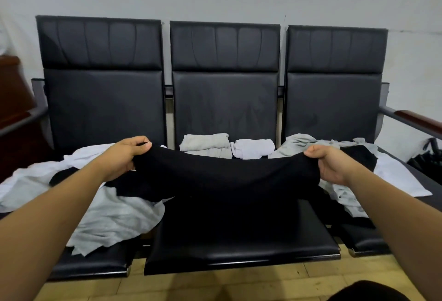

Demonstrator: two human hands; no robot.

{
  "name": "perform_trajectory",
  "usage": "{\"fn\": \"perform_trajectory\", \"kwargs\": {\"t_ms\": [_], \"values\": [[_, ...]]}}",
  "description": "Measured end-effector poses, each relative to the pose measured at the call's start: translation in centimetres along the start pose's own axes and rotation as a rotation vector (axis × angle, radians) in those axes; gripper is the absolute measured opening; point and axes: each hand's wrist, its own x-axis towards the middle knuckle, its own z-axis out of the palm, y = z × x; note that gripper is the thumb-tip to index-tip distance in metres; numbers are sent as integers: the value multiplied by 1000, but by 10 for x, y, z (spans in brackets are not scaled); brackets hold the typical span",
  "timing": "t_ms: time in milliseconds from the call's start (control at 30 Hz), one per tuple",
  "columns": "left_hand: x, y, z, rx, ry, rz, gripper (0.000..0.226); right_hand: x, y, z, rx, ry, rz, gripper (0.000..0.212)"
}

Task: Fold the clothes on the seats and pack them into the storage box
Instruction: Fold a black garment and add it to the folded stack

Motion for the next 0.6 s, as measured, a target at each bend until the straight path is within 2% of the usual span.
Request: {"fn": "perform_trajectory", "kwargs": {"t_ms": [100, 200, 300, 400, 500, 567, 600], "values": [[-11, -10, 3, -72, -132, -121, 24, 0, 19, -9, -78, -100, 159, 18], [-16, -25, 2, -72, -364, -295, 51, 2, 39, -20, -115, -208, 288, 26], [-16, -40, 3, -91, -468, -383, 60, 0, 49, -20, -84, -277, 309, 16], [-11, -56, 7, -81, -420, -355, 62, 3, 55, -18, -100, -200, 294, 12], [-2, -69, 12, -44, -258, -265, 64, 21, 64, -23, -133, -56, 232, 11], [6, -77, 16, -42, -132, -203, 55, 36, 72, -27, -179, 67, 184, 12], [11, -79, 19, -36, -72, -178, 42, 43, 75, -28, -189, 135, 168, 13]]}}
